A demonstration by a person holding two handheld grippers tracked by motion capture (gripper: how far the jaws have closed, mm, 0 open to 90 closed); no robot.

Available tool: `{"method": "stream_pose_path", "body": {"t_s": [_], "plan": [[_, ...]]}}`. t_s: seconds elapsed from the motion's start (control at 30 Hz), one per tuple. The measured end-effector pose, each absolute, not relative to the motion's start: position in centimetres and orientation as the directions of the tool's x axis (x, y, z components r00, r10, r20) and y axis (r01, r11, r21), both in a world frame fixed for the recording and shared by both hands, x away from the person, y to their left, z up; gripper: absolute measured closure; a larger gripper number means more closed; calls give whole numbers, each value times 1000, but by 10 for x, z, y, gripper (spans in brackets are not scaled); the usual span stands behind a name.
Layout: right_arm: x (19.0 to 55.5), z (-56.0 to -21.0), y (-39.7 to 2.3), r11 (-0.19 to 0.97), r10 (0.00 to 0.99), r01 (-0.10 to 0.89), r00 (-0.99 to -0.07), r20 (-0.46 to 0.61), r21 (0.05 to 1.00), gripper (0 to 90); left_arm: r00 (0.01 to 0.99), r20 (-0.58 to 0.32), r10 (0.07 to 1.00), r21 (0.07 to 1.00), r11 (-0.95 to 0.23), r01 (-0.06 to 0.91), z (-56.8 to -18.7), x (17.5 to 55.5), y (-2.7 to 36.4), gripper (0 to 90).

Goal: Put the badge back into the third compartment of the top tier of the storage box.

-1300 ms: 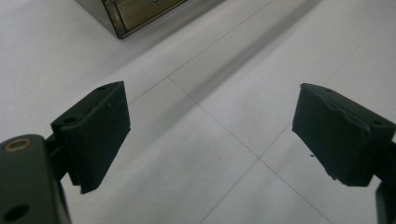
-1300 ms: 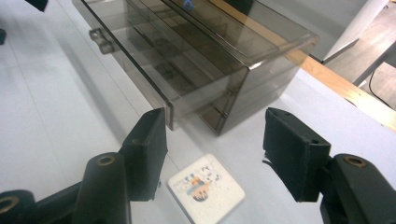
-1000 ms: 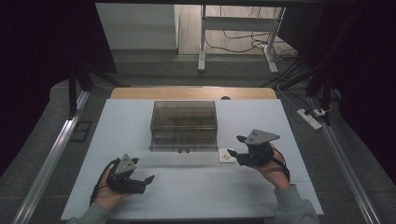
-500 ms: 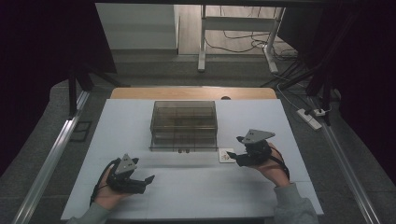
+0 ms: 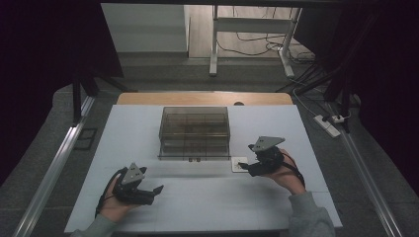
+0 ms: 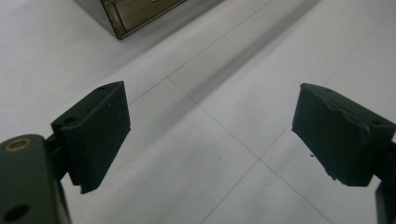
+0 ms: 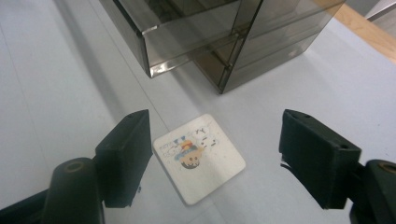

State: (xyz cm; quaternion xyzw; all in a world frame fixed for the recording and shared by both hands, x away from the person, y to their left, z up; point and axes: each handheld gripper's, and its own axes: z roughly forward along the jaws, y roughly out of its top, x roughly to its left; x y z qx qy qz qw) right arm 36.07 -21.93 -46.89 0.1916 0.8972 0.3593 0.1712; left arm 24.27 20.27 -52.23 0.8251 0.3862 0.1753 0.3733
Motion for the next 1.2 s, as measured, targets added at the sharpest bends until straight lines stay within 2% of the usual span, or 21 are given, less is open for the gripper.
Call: {"method": "stream_pose_path", "body": {"t_s": [0.9,1.2], "plan": [[389,-488,-203,793,326,192,-935,-136,578,199,636,-12,772,750,-414,516,-523,242,205,113],[394,-495,-200,807,294,179,-948,-121,562,195,637,-8,771,747,-419,516,-523,243,204,114]]}}
